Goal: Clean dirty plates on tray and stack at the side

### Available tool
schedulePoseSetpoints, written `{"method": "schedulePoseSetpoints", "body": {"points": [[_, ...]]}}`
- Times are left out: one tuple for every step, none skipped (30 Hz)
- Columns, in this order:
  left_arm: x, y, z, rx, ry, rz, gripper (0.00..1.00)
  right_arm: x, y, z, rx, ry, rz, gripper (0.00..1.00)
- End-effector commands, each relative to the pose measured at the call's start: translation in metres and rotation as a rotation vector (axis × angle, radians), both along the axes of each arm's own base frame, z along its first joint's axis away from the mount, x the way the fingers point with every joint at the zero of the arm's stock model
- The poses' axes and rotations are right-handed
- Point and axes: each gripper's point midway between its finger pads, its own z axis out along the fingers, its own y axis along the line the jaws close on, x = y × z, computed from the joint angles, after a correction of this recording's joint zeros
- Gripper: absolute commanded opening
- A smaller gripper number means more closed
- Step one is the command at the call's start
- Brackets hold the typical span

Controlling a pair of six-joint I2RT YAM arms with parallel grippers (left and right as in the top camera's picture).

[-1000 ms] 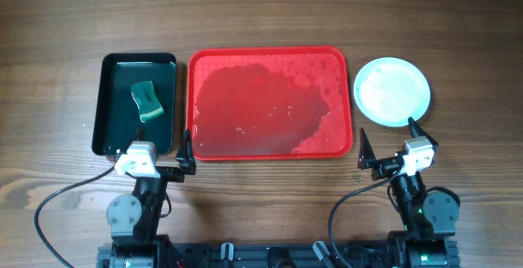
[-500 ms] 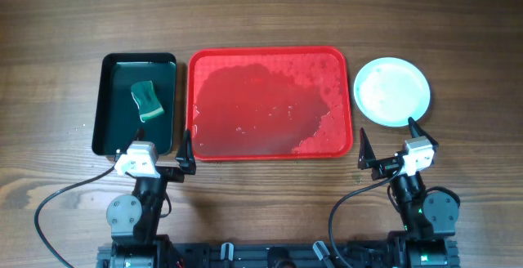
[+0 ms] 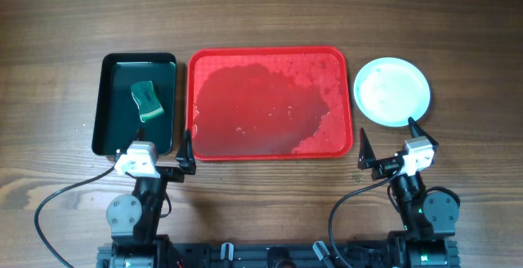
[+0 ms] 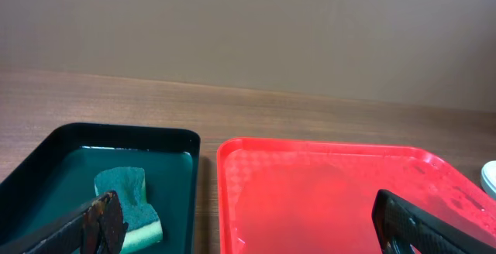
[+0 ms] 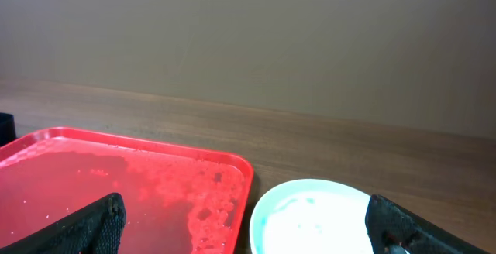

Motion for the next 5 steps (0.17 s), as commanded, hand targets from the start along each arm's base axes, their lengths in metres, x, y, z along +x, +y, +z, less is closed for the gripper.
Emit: {"method": "schedulePoseSetpoints", "body": {"points": [[0.0001, 0.0031, -0.0021, 0.002, 0.003, 0.014, 1.00, 0.0000, -0.0008, 0.0018, -0.016, -0.013, -0.006, 1.00], [0.0001, 0.0031, -0.0021, 0.002, 0.003, 0.014, 1.00, 0.0000, -0.0007, 0.0018, -0.016, -0.013, -0.006, 1.00], [0.0001, 0.0031, -0.0021, 0.002, 0.003, 0.014, 1.00, 0.0000, -0.0008, 0.0018, -0.016, -0.013, -0.006, 1.00], [0.0001, 0.0031, -0.0019, 0.002, 0.003, 0.014, 1.00, 0.0000, -0.0007, 0.0018, -0.017, -0.013, -0.006, 1.00], [0.0001, 0.0031, -0.0021, 0.002, 0.003, 0.014, 1.00, 0.0000, -0.0008, 0.0018, -0.017, -0.013, -0.006, 1.00]]}}
